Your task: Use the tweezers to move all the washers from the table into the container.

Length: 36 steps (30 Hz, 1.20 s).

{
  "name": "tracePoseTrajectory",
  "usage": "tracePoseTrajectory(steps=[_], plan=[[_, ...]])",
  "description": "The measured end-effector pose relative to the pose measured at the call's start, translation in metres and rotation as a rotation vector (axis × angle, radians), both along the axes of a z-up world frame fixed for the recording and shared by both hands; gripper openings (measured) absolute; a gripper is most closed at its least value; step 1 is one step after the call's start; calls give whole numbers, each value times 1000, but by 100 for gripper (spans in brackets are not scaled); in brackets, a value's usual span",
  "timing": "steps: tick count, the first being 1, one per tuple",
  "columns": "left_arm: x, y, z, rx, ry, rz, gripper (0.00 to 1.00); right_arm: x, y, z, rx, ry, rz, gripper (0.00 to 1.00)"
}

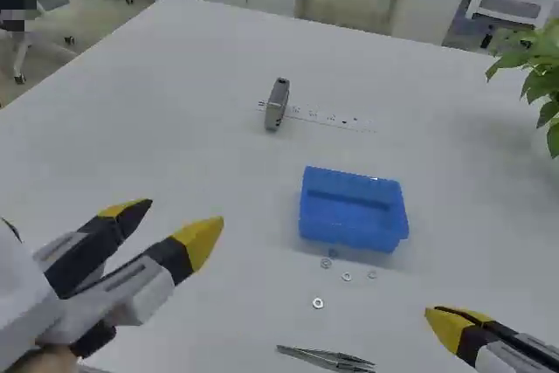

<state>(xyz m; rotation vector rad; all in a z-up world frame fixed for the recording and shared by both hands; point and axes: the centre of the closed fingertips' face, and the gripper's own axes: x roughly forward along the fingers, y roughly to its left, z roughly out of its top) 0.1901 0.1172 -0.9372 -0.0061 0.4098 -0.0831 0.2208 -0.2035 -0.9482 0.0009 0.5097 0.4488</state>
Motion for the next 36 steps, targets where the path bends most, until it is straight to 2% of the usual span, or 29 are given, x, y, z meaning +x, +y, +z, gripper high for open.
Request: tracePoseTrajectory(steps=[4, 7, 13, 19, 21, 25, 28, 34, 36], plan=[[1, -4, -2, 1, 19, -14, 99, 3, -1, 4, 15, -2, -19, 98], [0, -6, -2, 2, 20, -26, 99, 3, 2, 9, 16, -17, -15, 99], [-3, -12, -4, -20, 29, -45, 99, 1, 3, 3, 1, 10, -8, 99], [-5, -19, -11, -15, 50, -79, 99, 3, -1, -2, -8, 23, -27, 98], [-6, -20, -12, -10, 50, -91, 99, 4, 1, -4, -8, 28, -25, 98], [-9, -22, -16, -3, 70, -117, 99, 2, 8, -6, -39, 25, 1, 98], [-9, -23, -18, 2, 81, -140, 99, 0, 14, -6, -41, 25, 12, 98], [-9, -25, -15, 2, 81, -166, 98, 1, 22, -9, -44, 30, 25, 96], [-9, -25, -15, 7, 87, -172, 95, 0, 23, -10, -51, 30, 29, 96]])
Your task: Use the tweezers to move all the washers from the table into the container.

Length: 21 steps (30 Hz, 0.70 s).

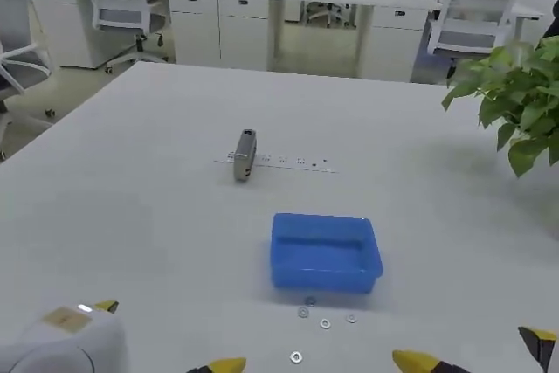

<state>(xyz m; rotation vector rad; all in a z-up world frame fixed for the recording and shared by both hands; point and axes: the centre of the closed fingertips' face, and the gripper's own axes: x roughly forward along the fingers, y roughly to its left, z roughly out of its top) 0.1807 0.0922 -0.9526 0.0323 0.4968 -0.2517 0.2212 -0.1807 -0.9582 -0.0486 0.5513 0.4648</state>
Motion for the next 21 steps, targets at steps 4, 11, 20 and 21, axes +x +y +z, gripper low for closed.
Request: tracePoseTrajectory(steps=[4, 11, 20, 21], plan=[[0, -1, -1, 5, 4, -9, 96, -1, -1, -4, -26, 8, 8, 95], [-2, 3, -10, 7, 37, -18, 95, -3, 1, -6, -23, 17, 16, 95], [2, 3, -8, 15, 25, -36, 94, -3, 2, -9, -42, 25, 36, 95], [2, 2, -11, 31, 34, -50, 94, -3, 2, -11, -44, 28, 35, 95]])
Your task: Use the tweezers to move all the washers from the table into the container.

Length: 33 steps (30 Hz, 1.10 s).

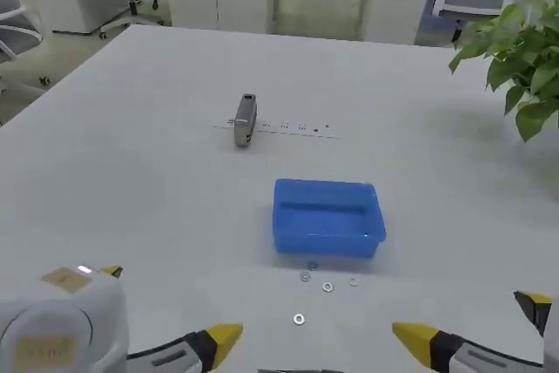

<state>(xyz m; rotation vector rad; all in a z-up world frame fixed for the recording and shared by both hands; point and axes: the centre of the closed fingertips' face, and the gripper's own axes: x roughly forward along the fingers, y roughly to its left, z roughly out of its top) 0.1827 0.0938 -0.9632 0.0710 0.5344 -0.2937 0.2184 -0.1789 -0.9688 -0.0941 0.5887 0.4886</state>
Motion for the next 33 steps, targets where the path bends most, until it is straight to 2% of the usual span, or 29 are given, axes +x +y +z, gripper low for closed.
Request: tracePoseTrajectory(steps=[2, 8, 11, 12, 16, 18, 21, 24, 27, 30, 33], plan=[[0, -1, -1, 22, 4, -13, 93, -1, -1, -3, 3, 13, -1, 95], [-1, -5, 0, 22, 2, -30, 90, -1, -2, -5, 3, 23, -1, 95], [-4, -11, -3, 25, 20, -73, 84, -1, -2, -8, 8, 35, 2, 94], [-5, -14, -7, 32, 37, -91, 84, -2, -2, -10, 7, 42, 3, 94], [-5, -20, -12, 64, 58, -140, 82, -3, -3, -13, 3, 60, 9, 93], [-6, -25, -13, 62, 70, -173, 81, -4, -4, -14, -1, 63, 13, 93], [-10, -37, -20, 65, 120, -275, 74, -6, -3, -16, 2, 74, 18, 93], [-14, -47, -30, 121, 159, -387, 63, -8, -3, -19, -1, 85, 26, 92], [-18, -53, -44, 167, 221, -474, 47, -10, -4, -21, -5, 93, 30, 92], [-20, -59, -57, 168, 276, -540, 36, -11, -4, -22, -3, 98, 31, 92], [-23, -71, -70, 168, 318, -616, 32, -11, -5, -24, -9, 106, 32, 91]])
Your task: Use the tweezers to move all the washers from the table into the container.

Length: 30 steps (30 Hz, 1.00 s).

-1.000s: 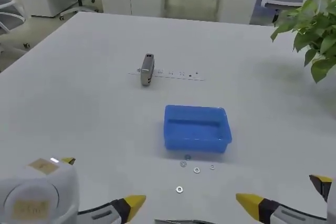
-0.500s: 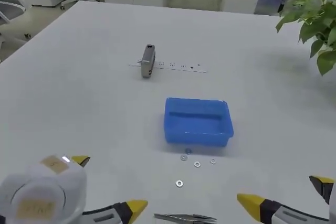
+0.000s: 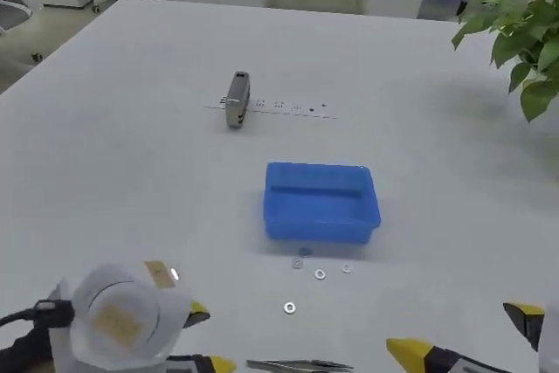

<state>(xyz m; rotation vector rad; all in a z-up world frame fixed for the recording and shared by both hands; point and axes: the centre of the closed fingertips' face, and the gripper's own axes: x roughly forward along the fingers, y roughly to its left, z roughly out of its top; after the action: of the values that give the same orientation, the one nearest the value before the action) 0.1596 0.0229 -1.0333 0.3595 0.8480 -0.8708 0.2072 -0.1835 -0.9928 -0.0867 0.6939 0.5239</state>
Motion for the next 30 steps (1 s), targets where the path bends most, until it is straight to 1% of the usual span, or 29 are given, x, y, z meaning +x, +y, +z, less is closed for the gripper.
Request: tracePoseTrajectory(steps=[1, 2, 4, 5, 7, 9, 10, 11, 13, 15, 17, 19, 20, 24, 27, 28, 29, 30], plan=[[-2, -3, -4, 6, 18, -20, 31, 0, 0, 0, 1, 1, -1, 91], [-1, -5, -10, 24, 27, -40, 29, 0, 0, 0, 4, 4, -3, 91], [1, -10, -17, 36, 27, -71, 24, 0, 1, 0, 12, 6, -4, 91], [1, -12, -20, 36, 36, -79, 22, 0, 1, -1, 14, 8, -3, 91], [3, -16, -26, 27, 54, -88, 19, -1, 1, -1, 7, 10, 0, 91], [4, -19, -32, 36, 72, -112, 16, -1, 1, -2, 3, 13, -1, 90], [4, -20, -33, 39, 67, -122, 15, -1, 0, -2, 4, 12, -3, 90], [4, -22, -36, 54, 67, -144, 14, -1, 0, -2, 5, 11, -5, 90], [4, -24, -38, 61, 65, -163, 12, -2, 0, -2, 5, 12, -6, 90], [5, -27, -40, 57, 69, -169, 9, -2, 0, -2, 7, 14, -7, 90], [3, -30, -41, 48, 72, -183, 3, -2, -1, -2, 5, 13, -7, 90], [2, -32, -42, 41, 82, -187, 3, -2, -1, -2, 3, 13, -8, 90], [2, -32, -42, 42, 81, -189, 3, -2, -1, -2, 4, 12, -9, 90], [-1, -34, -43, 58, 47, -249, 0, -2, -1, -2, 4, 9, -8, 90], [-2, -36, -43, 44, 52, -244, 0, -3, 2, -1, 4, 6, 2, 89], [-3, -37, -43, 39, 50, -253, 0, -3, 3, 0, 4, 4, 6, 89], [-4, -37, -42, 38, 48, -251, 0, -3, 4, 0, 5, 2, 10, 89], [-5, -37, -40, 34, 33, -252, 0, -4, 6, 1, 7, 0, 18, 89]])
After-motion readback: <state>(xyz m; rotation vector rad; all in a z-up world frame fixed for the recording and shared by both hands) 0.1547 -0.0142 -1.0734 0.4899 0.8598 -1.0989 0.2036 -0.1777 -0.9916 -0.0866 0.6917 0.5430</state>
